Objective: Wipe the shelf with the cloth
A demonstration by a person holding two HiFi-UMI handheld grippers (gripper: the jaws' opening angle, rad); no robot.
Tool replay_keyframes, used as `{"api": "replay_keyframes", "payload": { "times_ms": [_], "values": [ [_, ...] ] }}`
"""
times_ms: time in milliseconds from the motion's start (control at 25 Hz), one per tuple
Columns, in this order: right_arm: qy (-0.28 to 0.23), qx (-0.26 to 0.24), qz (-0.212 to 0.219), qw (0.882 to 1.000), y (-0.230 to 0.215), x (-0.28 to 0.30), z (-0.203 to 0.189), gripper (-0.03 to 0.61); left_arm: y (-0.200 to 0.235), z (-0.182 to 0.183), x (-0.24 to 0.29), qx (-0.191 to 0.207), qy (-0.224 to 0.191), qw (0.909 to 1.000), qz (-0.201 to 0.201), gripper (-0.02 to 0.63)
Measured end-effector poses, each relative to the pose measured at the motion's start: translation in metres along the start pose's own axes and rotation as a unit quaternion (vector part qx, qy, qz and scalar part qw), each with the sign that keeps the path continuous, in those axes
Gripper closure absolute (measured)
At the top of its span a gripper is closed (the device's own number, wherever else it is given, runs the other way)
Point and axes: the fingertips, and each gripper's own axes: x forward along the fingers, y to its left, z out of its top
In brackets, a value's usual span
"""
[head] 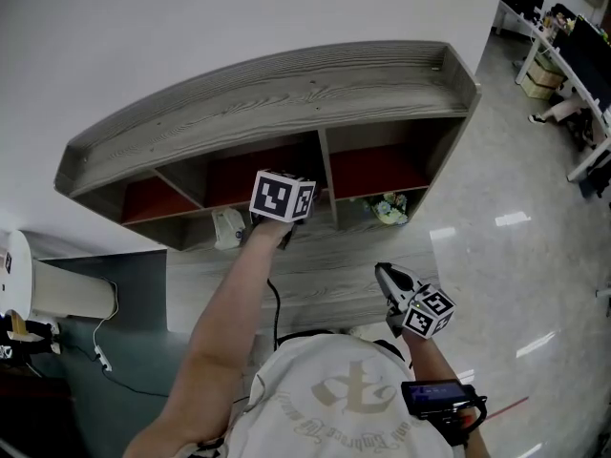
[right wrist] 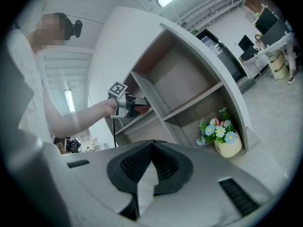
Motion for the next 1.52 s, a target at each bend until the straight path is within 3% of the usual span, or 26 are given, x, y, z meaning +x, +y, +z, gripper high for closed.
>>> {"api": "replay_keyframes", "payload": {
  "times_ms": [240, 480, 760, 1200, 1520],
  "values": [
    [-0.009, -0.007, -0.023, 1.0, 0.014, -0.004, 0.001, 0.574, -0.018, -0.01, -0.015, 0.002, -0.03, 0.9992, -0.025, 0.549],
    [-0.02, -0.012, -0.053, 0.998, 0.019, -0.014, -0.001, 0.574, -0.039, -0.037, -0.036, -0.042, -0.105, 0.9928, -0.039, 0.548],
    [-0.026, -0.013, -0.073, 0.997, 0.017, -0.025, -0.003, 0.574, -0.071, -0.06, -0.046, -0.038, -0.137, 0.9884, -0.053, 0.548],
    [-0.024, -0.014, -0.06, 0.998, -0.025, -0.028, 0.021, 0.574, -0.115, -0.036, -0.028, -0.014, -0.165, 0.9839, -0.068, 0.548],
    [-0.018, -0.014, -0.036, 0.999, -0.069, -0.037, 0.054, 0.574, -0.141, -0.006, 0.007, 0.01, -0.156, 0.9871, -0.037, 0.548]
  ]
}}
